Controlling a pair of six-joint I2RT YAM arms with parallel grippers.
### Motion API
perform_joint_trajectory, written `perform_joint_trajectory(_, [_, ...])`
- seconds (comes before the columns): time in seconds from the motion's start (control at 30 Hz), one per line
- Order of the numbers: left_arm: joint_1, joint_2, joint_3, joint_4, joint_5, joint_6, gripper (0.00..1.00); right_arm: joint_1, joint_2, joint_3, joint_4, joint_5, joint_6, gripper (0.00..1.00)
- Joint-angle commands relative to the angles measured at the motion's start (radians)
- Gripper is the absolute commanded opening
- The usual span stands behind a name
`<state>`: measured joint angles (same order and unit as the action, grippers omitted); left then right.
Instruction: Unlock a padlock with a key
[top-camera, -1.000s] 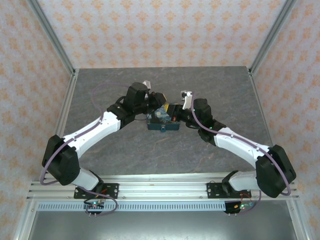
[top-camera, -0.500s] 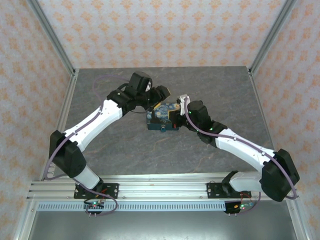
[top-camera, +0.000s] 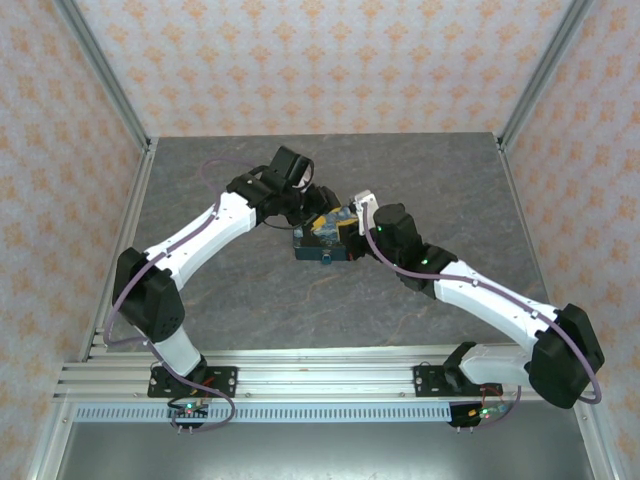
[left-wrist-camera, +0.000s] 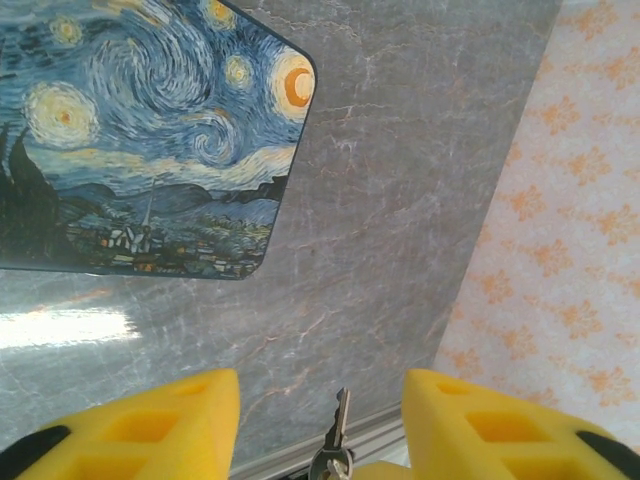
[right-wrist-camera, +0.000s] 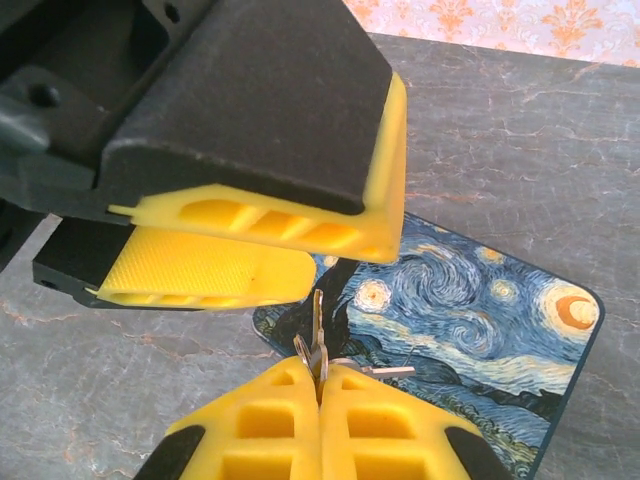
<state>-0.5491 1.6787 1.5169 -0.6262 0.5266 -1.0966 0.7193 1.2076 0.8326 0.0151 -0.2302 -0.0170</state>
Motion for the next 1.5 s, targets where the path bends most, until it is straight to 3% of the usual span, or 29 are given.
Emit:
perform_joint_trajectory(0.0, [0.000, 0.008, 0.033, -0.041, 0.023, -0.002, 0.42, 0.009, -0.010, 0.040, -0.008, 0.027, -0.031, 0.00])
perform_joint_trajectory(0.2, [-0.004, 0.021, 0.044, -0.045, 0.028, -0.001, 0.39, 0.011, 0.001, 0.051, -0.004, 0.022, -0.033, 0.00])
perform_joint_trajectory(0.8, [-0.011, 0.049, 0.066, -0.043, 0.037, 0.005, 0.11, 0.012, 0.022, 0.059, 0.001, 0.022, -0.031, 0.00])
perform_joint_trajectory(0.93, [-0.012, 0.053, 0.069, -0.041, 0.041, 0.006, 0.00, 0.012, 0.021, 0.056, 0.006, 0.024, -0.030, 0.00])
perform_joint_trajectory(1.03, [-0.012, 0.055, 0.066, -0.036, 0.040, 0.011, 0.00, 0.012, 0.011, 0.048, 0.012, 0.030, -0.018, 0.00])
perform_joint_trajectory(1.07, [-0.012, 0.053, 0.066, -0.036, 0.035, 0.019, 0.00, 0.012, 0.001, 0.043, 0.011, 0.035, -0.010, 0.04])
perform_joint_trajectory(1.13, [-0.011, 0.050, 0.065, -0.037, 0.018, 0.048, 0.00, 0.012, -0.018, 0.029, -0.004, 0.051, 0.011, 0.30])
perform_joint_trajectory(1.2, [-0.009, 0.050, 0.080, -0.060, -0.025, 0.113, 0.00, 0.006, -0.074, 0.006, -0.023, 0.059, 0.048, 0.45])
perform_joint_trajectory(1.33, [0.001, 0.037, 0.076, -0.050, -0.139, 0.268, 0.00, -0.039, -0.168, -0.091, 0.012, 0.025, 0.212, 0.51])
perform_joint_trajectory(1.47, [0.002, -0.011, 0.000, 0.069, -0.222, 0.392, 0.00, -0.101, -0.230, -0.197, 0.141, -0.030, 0.500, 0.53])
